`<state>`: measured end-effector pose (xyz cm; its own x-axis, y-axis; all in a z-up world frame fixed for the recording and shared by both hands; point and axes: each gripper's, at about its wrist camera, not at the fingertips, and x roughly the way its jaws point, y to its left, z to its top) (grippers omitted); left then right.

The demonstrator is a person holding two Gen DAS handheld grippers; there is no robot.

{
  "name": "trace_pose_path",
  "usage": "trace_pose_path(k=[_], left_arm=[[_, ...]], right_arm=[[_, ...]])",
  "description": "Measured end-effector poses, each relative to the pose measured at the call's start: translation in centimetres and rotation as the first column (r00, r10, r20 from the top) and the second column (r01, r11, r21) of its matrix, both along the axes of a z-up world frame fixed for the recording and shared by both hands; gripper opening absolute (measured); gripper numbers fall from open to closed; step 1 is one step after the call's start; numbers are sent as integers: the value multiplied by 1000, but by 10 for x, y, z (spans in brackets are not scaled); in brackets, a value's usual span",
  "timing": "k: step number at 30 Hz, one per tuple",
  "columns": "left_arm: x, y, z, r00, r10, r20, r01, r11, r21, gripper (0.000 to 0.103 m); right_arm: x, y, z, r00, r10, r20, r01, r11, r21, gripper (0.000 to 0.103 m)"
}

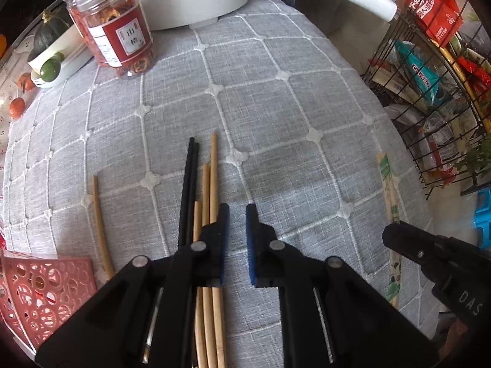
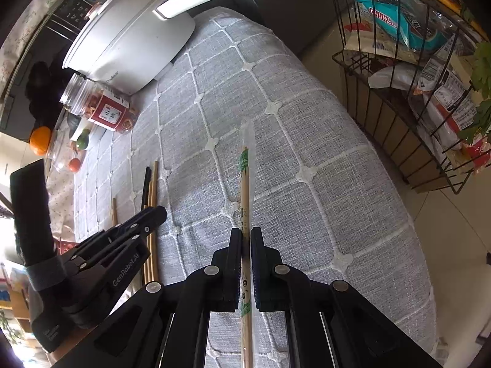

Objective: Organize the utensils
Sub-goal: 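Grasp a wooden chopstick with the left gripper while the right gripper holds the wrapped chopsticks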

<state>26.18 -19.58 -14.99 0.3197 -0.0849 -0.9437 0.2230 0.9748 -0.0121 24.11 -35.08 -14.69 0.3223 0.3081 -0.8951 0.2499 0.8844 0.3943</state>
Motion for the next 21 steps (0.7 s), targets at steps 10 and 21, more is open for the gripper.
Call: trace_pose_path(k=[10, 21], left_arm=[[6, 6, -4, 999, 18, -38, -16, 999, 36, 11], [5, -2, -12, 997, -21, -68, 24, 999, 46, 7]], right_arm=[[5, 8, -2, 1000, 8, -2, -8, 1000, 5, 7], [3, 3, -5, 1000, -3, -10, 3, 1000, 9, 8]])
